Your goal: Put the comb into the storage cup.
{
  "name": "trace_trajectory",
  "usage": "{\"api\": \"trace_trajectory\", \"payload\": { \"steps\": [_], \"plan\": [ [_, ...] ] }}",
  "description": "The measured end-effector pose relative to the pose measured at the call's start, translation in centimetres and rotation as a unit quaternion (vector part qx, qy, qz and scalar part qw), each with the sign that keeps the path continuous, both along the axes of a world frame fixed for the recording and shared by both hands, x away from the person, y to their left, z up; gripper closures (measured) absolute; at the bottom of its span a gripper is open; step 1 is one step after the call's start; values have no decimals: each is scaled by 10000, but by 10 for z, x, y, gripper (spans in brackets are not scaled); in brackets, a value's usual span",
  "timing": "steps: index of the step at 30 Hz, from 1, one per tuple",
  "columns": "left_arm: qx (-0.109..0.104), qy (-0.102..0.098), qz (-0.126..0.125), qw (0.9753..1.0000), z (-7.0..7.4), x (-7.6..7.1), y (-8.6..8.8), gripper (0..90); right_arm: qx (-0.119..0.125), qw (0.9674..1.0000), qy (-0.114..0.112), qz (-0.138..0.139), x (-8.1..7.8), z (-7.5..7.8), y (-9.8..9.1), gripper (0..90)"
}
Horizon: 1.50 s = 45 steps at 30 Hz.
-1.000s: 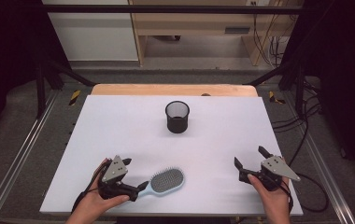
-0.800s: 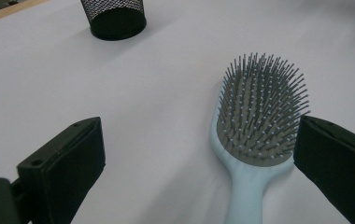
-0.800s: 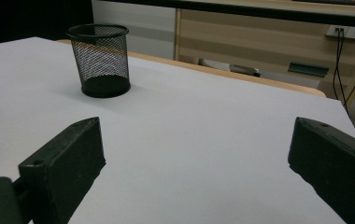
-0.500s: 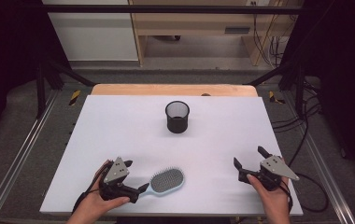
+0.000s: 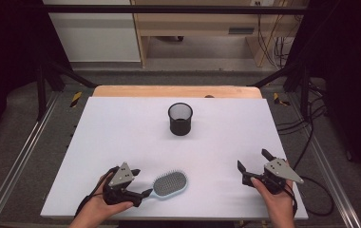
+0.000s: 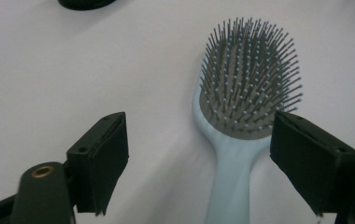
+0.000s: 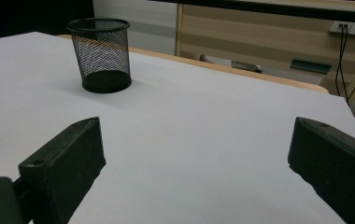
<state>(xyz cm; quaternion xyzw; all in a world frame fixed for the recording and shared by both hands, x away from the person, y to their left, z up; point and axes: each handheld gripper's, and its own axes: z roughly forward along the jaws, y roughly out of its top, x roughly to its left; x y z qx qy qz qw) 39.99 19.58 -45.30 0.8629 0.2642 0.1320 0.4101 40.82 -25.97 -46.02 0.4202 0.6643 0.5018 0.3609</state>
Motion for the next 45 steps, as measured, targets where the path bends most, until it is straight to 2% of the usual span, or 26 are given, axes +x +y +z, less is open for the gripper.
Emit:
{"api": "trace_trajectory", "payload": {
  "steps": [5, 11, 18, 20, 25, 30, 41, 43, 45],
  "plan": [
    [178, 189, -164, 9995, -3, -2, -4, 319, 0, 10000, 4, 0, 0, 0, 0, 38],
    [246, 289, -236, 9990, -5, -1, -4, 400, 3, 10000, 10, 0, 0, 0, 0, 38],
    [321, 364, -311, 9983, -8, -1, -7, 425, -1, 10000, 16, 4, 0, -1, 0, 38],
    [325, 386, -333, 9982, -9, -2, -7, 447, 3, 10000, 21, 9, 0, 0, 0, 38],
    [487, 446, -418, 9969, -12, -2, -10, 494, 8, 10000, 13, 9, 0, 0, 0, 38],
    [533, 503, -444, 9963, -14, -1, -11, 541, 13, 10000, 16, 14, 0, 0, 0, 39],
    [648, 559, -540, 9949, -17, -2, -13, 597, 10, 10000, 30, 24, 0, 0, 0, 38],
    [762, 553, -597, 9938, -18, -2, -14, 606, 16, 10000, 30, 21, 0, 0, 0, 39],
    [769, 554, -597, 9937, -18, -2, -14, 617, 20, 10000, 30, 19, 0, 0, 0, 38]
  ]
}}
